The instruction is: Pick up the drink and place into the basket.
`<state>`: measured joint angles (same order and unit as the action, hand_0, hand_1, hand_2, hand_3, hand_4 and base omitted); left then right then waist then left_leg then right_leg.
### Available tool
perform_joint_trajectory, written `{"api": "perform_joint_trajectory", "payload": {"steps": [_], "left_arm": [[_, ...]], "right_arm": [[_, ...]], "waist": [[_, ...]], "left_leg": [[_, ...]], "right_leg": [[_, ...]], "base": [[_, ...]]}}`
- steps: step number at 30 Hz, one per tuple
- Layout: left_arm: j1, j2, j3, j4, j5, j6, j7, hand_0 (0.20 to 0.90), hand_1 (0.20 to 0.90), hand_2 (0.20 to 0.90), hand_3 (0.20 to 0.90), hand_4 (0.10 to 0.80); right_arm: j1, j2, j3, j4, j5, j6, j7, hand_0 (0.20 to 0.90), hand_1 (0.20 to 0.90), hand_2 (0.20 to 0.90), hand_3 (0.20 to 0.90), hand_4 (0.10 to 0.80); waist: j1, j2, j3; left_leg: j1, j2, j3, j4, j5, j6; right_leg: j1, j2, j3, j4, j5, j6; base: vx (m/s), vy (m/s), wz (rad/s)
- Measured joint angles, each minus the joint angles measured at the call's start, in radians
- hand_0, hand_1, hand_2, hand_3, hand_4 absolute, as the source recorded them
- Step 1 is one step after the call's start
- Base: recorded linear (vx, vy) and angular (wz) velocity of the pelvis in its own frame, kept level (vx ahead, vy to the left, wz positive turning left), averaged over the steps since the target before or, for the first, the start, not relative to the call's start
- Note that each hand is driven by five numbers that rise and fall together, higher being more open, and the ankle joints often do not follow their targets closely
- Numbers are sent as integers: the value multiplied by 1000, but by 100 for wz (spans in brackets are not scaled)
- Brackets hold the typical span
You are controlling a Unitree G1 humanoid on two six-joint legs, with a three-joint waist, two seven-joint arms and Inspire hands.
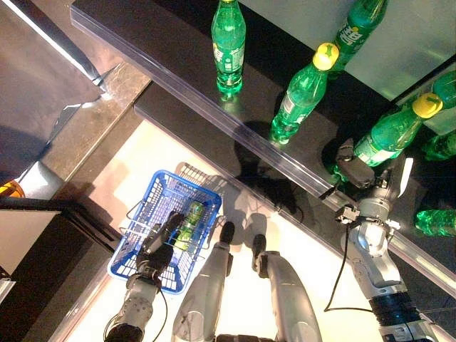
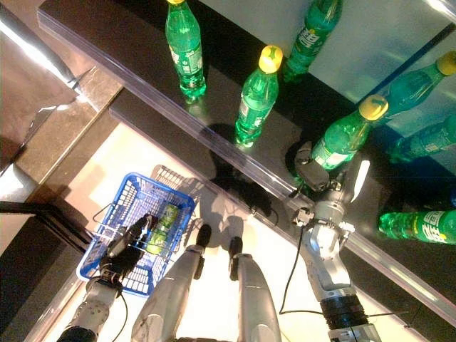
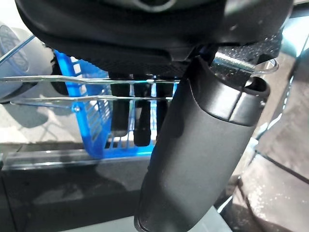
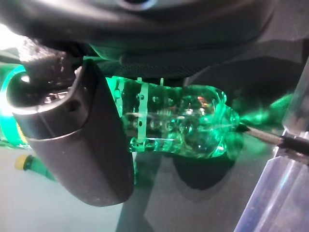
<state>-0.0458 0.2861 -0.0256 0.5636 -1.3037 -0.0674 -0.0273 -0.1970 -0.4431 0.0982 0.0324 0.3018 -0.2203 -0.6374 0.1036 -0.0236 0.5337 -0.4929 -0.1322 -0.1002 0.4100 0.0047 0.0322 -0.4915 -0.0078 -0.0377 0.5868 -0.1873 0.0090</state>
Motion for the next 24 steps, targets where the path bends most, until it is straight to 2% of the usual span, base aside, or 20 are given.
{"api": "perform_joint_trajectory", "payload": {"steps": [6, 11, 14, 19, 24], "left_arm": [[26, -1, 3, -2, 0, 14, 0, 300, 300, 300, 200, 100], [126, -6, 56, -55, 1, 41, -3, 300, 300, 300, 200, 100], [159, -11, 79, -82, 3, 50, -3, 300, 300, 300, 200, 100], [164, -12, 89, -116, 10, 54, -3, 300, 300, 300, 200, 100], [161, -15, 88, -116, 25, 55, -1, 300, 300, 300, 200, 100]], "right_arm": [[93, -6, -5, -40, -104, 26, 24, 300, 300, 300, 200, 100], [283, -33, -19, -190, -219, 35, 139, 300, 300, 300, 200, 100], [330, -53, -42, -250, -275, 35, 186, 300, 300, 300, 200, 100], [334, -110, -86, -270, -298, 25, 210, 300, 300, 300, 200, 100], [296, -111, -97, -279, -239, 6, 291, 300, 300, 300, 200, 100]], "waist": [[-3, -2, 4], [-38, -12, 3], [-55, -16, 1], [-57, -25, -5], [-59, -32, -9]], "left_leg": [[44, -6, 9, -13, -3, 5], [167, -9, 10, -94, 0, 10], [238, -6, 8, -154, 2, 9], [322, 8, 7, -221, 27, 10], [409, 11, 6, -292, 50, 24]], "right_leg": [[37, -3, 21, -1, -3, 0], [146, -10, 40, -60, 0, 2], [206, -12, 44, -105, 7, 1], [288, -6, 39, -161, 12, -6], [361, -9, 41, -210, 12, -2]], "base": [[60, 46, -2], [23, 37, -6], [-12, 12, -7], [-57, 12, -1], [-77, 25, 0]]}}
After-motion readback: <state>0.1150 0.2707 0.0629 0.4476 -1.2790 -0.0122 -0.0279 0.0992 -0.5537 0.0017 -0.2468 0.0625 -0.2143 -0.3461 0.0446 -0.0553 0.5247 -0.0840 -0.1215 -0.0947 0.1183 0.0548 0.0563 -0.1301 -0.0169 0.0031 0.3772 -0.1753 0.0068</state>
